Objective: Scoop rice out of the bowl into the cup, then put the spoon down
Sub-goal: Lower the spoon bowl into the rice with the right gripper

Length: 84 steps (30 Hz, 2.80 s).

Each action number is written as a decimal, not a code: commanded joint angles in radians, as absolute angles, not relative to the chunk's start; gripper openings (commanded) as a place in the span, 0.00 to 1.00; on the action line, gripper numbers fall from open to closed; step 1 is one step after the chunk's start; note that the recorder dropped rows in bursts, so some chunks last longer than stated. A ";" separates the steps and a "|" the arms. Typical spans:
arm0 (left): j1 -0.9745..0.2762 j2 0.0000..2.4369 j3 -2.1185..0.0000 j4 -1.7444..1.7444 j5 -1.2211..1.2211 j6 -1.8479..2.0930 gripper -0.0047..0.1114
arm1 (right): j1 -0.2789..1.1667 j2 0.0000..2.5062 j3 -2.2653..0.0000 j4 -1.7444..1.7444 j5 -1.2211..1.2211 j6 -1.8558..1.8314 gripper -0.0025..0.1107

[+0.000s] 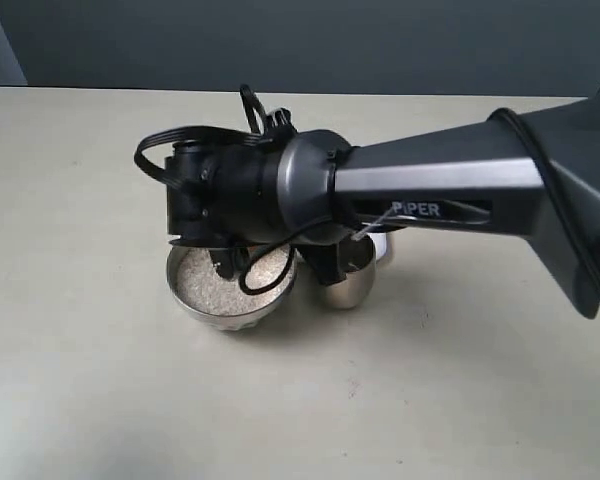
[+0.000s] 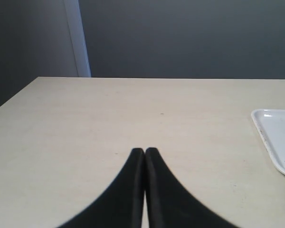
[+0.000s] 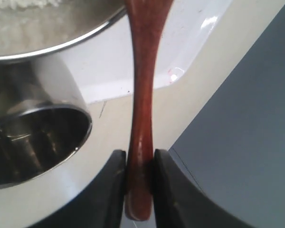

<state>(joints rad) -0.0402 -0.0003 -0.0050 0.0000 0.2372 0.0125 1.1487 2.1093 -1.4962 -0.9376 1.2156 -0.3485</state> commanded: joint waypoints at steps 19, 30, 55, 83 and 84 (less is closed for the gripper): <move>-0.045 0.000 0.000 0.000 0.233 0.010 0.04 | 1.211 2.160 -1.501 -0.976 1.221 -0.391 0.02; -0.053 0.000 0.000 0.000 0.233 0.010 0.04 | 1.211 2.160 -1.501 -0.909 1.221 -0.435 0.02; -0.053 0.000 0.000 0.000 0.233 0.010 0.04 | 1.209 2.155 -1.582 -0.763 1.221 -0.478 0.02; -0.053 0.000 0.000 0.000 0.233 0.010 0.04 | 1.111 2.126 -1.592 -0.675 1.221 -0.504 0.02; -0.053 0.000 0.000 0.000 0.233 0.010 0.04 | 1.107 2.126 -1.592 -0.668 1.221 -0.504 0.02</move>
